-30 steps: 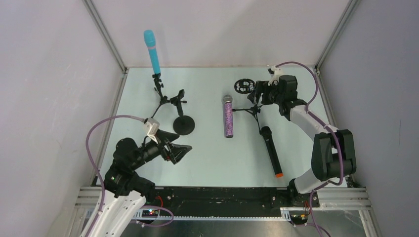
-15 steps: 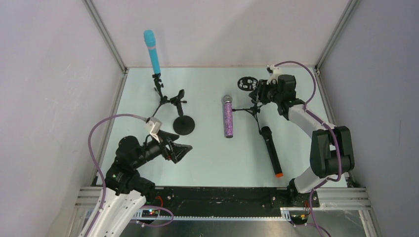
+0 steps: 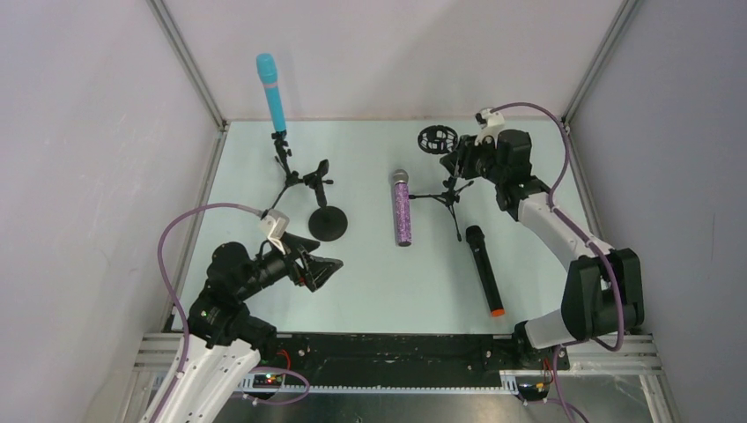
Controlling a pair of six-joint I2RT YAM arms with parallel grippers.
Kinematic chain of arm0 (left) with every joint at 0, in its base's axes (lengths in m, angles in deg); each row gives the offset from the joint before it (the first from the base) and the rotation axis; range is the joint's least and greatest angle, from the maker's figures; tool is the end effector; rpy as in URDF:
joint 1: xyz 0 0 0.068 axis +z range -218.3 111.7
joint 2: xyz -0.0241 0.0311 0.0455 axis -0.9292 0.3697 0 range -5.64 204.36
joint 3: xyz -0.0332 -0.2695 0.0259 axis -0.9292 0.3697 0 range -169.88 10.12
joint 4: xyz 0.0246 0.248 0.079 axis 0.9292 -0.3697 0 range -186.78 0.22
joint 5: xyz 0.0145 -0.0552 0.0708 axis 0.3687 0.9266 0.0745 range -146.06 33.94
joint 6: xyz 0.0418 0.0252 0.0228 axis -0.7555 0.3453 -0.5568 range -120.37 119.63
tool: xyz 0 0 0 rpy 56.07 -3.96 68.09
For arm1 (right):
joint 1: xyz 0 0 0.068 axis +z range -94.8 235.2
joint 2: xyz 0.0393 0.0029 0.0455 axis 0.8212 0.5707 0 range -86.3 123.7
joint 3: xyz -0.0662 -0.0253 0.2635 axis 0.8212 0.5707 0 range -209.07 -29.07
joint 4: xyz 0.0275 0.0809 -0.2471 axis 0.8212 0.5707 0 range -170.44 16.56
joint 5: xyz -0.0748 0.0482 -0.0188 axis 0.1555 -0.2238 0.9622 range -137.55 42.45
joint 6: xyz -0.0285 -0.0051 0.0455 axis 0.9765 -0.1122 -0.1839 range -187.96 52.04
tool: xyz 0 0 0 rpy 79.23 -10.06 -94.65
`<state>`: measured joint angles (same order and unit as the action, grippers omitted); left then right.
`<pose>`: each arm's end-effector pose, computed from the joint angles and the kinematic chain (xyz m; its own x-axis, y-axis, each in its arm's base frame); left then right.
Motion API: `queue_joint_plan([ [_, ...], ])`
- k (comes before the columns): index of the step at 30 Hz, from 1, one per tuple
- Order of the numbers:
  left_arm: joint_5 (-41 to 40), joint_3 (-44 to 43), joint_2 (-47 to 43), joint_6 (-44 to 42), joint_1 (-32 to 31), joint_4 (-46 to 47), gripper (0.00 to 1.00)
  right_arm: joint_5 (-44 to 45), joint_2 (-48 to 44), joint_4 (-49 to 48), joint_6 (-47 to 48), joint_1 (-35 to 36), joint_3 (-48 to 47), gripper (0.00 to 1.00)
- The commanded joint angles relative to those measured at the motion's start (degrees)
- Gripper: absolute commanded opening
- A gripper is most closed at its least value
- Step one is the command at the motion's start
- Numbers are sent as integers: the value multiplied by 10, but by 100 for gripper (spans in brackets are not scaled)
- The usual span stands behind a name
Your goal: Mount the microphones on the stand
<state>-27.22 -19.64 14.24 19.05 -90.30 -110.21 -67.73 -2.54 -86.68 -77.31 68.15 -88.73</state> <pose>0.0920 -0.0556 0.2852 -0.4153 -0.1465 -0.8978 0.6676 0.6213 -0.4102 0.3304 0.0885 0.2978 -0.3812 0.0688 -0.9219 -0.4748 0.8411 0.2591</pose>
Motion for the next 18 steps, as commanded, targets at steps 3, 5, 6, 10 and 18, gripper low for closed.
queue_joint_plan([
  [3,8,0,3,-10,-1,6,100,13,-62,-50,0,1,-23,22],
  [5,7,1,1,-10,-1,6,100,20,-78,-56,-5,1,-23,16],
  [6,6,1,0,-10,-1,6,100,22,-89,-59,-6,1,-23,14],
  [10,5,1,0,-10,-1,6,100,25,-123,-66,-7,1,-23,10],
  [18,1,2,-5,-9,-1,6,100,0,-188,-70,-20,1,-34,6],
])
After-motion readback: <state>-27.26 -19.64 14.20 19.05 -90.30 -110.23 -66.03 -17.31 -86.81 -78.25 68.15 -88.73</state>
